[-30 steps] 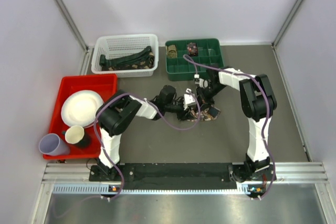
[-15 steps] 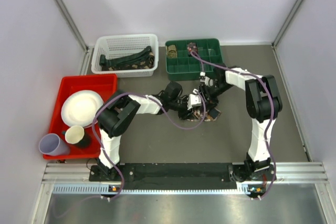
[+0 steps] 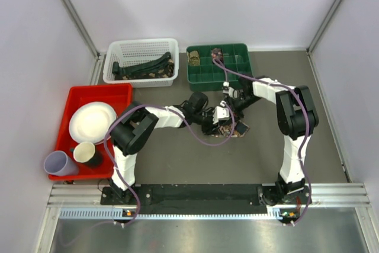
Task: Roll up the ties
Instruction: Roll the tie at the center of the board.
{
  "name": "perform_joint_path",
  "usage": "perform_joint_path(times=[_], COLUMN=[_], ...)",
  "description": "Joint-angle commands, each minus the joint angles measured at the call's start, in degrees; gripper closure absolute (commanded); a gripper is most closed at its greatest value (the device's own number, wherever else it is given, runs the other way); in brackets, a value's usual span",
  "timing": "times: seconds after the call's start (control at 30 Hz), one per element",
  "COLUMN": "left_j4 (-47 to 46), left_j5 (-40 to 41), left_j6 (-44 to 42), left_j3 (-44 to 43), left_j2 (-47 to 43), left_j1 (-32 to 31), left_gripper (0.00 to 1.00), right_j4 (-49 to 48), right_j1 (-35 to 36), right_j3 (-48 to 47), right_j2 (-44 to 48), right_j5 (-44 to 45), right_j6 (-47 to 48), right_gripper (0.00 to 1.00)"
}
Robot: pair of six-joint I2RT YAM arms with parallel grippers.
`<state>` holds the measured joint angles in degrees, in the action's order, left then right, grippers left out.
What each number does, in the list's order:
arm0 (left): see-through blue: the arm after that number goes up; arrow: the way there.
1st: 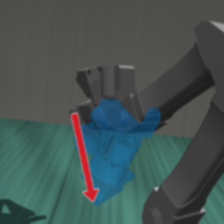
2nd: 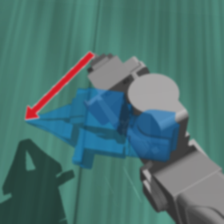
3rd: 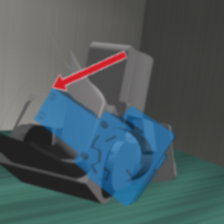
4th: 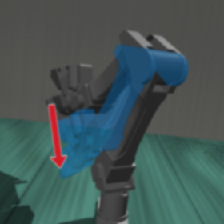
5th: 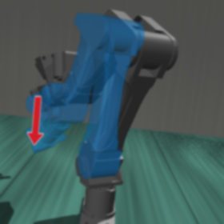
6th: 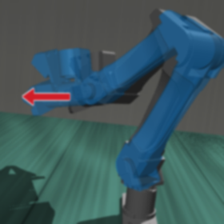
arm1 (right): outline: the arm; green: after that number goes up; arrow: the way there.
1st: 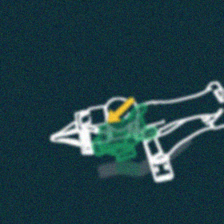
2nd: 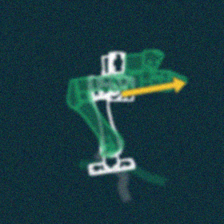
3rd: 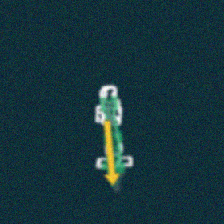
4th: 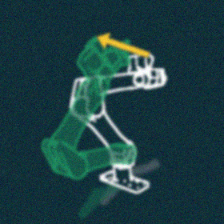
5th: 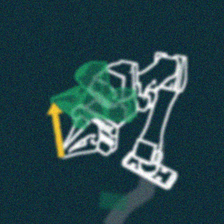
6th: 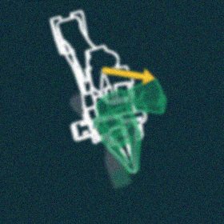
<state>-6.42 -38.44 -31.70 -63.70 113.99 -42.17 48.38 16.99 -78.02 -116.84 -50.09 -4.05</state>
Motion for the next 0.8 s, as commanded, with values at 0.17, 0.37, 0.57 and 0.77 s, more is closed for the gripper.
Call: perform_joint_path(times=[0.17, 0.37, 0.57, 0.77], left_j4=[7.83, 2.47, -5.88, -14.41], left_j5=[1.17, -2.25, -4.98, -6.04], left_j6=[1.9, 5.86, 9.2, 13.94], left_j3=[1.47, 1.83, 5.07, 3.94], left_j2=[3.17, 2.37, 0.0, 1.93], left_j1=[-0.19, 0.25, 0.42, 0.16], left_gripper=[0.43, 0.29, 0.15, 0.23], right_j4=[1.81, 0.49, -0.57, -2.24], right_j1=[1.11, 0.67, 0.67, 0.67], right_j3=[-1.08, -0.12, -0.38, -2.05], right_j2=[-2.78, -3.22, -3.92, -5.42], right_j5=[11.84, 19.05, 24.94, 27.14], right_j6=[7.04, 7.66, 5.64, 1.86], right_gripper=[1.0, 1.0, 1.0, 1.0])
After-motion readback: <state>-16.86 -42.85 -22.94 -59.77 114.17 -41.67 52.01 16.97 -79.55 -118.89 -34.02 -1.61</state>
